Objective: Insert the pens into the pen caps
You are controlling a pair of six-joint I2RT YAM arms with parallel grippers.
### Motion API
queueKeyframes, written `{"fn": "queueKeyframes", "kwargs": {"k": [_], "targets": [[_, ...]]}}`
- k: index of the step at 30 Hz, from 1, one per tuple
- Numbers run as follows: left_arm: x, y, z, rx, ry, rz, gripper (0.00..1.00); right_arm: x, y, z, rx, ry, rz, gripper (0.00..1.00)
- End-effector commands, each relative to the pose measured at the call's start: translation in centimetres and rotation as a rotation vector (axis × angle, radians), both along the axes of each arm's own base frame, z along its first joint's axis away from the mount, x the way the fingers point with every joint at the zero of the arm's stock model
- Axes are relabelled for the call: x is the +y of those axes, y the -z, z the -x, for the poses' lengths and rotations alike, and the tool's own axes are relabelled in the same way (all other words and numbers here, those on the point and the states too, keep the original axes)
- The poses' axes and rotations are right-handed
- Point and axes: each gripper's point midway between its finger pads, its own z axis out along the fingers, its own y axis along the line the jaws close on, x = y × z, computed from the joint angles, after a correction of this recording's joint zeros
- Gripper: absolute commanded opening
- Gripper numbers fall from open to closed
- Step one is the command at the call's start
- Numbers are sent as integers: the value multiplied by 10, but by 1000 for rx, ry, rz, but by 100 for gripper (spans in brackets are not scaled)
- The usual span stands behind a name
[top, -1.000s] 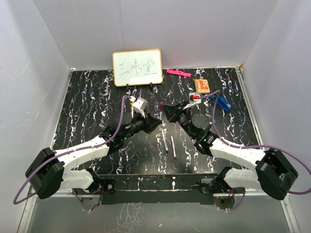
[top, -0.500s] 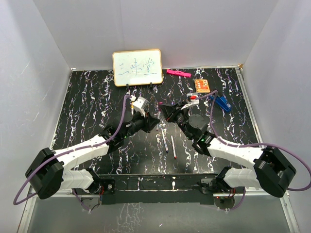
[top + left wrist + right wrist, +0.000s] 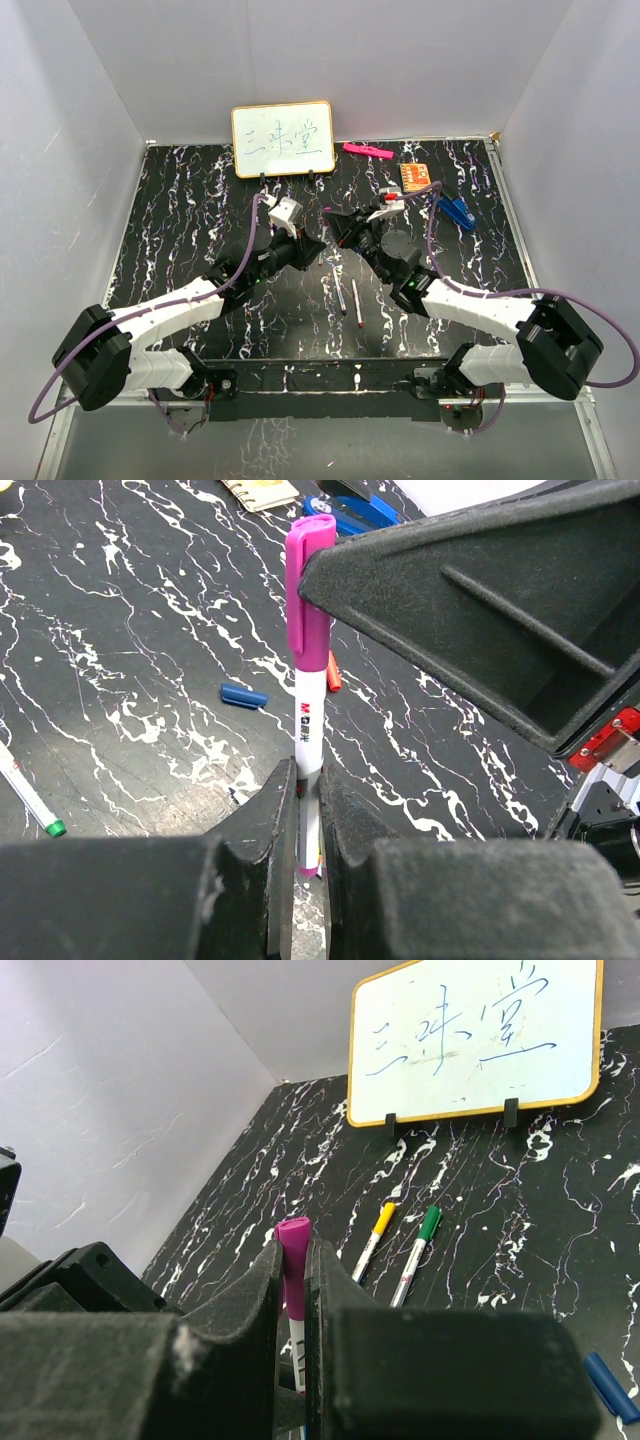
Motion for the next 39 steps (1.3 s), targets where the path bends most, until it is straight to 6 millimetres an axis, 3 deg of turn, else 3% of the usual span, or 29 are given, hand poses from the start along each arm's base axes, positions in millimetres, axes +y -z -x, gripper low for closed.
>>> {"fn": "queueKeyframes", "kwargs": {"k": [1,4,7,12,16,19,26,32,39], "targets": [[4,-116,-32,-270,-99,231,0,23,53,30,128,-148,145,1],[3,-93,-32,-219,-94,179,0,18,34,21,97,-91,139,15],[4,-66,-30,-157,-91,122,0,8,7,11,42,-18,140,19],[9,-25,-30,-64,-118,39,0,-27,-41,1,-25,154,126,21],[13,-3,-40,11,-174,-33,0,-51,-59,6,-47,227,108,33],[9,6,-55,73,-216,-86,0,-66,-59,7,-20,282,130,38],[2,63,-92,303,-293,-260,0,-81,-46,9,46,338,185,39],[17,95,-113,396,-391,-339,0,-91,-30,6,98,401,235,45],[34,122,-126,472,-439,-408,0,-88,-23,6,112,390,246,51]]}}
